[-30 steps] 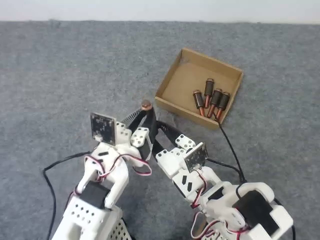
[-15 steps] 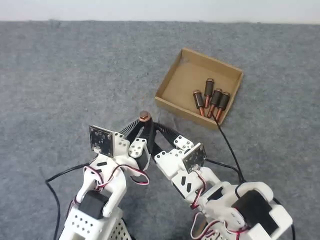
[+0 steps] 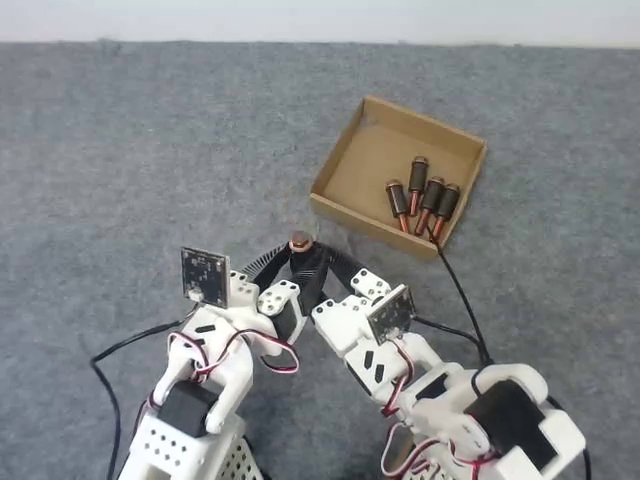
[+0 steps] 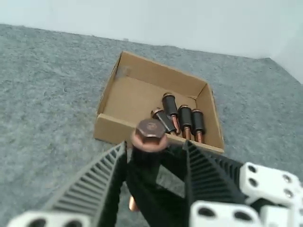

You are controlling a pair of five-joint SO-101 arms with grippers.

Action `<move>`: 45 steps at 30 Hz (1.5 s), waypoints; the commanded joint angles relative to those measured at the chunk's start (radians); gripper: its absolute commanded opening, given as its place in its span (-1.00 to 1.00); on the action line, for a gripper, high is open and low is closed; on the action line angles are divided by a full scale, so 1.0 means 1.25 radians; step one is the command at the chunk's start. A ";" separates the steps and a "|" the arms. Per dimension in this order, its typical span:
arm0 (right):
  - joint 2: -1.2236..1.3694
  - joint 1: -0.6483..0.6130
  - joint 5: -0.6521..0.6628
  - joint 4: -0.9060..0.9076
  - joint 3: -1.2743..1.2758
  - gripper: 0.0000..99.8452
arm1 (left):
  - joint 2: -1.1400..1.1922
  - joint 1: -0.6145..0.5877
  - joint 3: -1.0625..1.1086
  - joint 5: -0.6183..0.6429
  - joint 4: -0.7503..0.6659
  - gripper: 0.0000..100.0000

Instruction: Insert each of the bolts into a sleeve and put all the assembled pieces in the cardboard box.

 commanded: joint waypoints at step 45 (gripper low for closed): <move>-0.012 0.035 0.010 -0.004 0.014 -0.92 | -0.017 -0.396 -0.155 -0.096 0.137 -0.98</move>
